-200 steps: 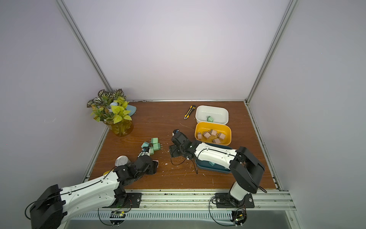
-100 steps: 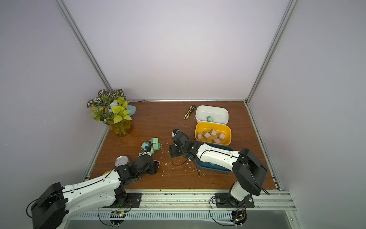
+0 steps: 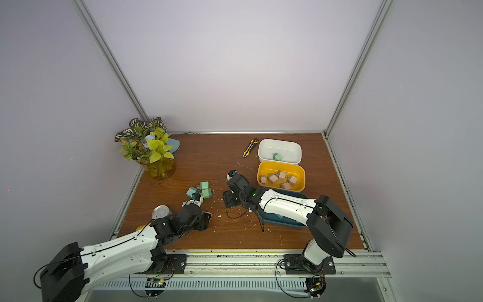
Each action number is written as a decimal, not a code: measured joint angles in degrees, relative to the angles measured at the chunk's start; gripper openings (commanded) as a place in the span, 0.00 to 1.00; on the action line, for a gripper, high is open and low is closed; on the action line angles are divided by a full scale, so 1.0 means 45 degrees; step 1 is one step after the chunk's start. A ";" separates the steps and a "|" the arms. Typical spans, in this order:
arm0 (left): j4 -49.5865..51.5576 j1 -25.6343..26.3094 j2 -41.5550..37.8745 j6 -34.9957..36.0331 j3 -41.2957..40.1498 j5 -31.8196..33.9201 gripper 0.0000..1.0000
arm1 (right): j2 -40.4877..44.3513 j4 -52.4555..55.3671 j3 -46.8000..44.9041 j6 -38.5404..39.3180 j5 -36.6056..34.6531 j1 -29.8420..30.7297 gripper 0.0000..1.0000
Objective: Place the plugs by color into the storage box
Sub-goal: Pick up the plug from the center of the board.
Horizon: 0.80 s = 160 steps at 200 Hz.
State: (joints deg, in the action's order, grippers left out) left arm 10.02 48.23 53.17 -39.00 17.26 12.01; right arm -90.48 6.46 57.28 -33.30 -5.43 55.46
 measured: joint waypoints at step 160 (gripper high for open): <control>0.0121 0.0000 -0.0340 0.0491 0.0092 0.0034 0.48 | -0.0262 -0.0593 0.0063 -0.0029 0.0656 0.0019 0.63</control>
State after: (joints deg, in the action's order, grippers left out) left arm 10.57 48.23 51.64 -36.80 17.67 12.16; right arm -91.66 3.79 57.56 -33.43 -2.48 55.55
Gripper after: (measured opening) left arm 0.540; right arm 0.628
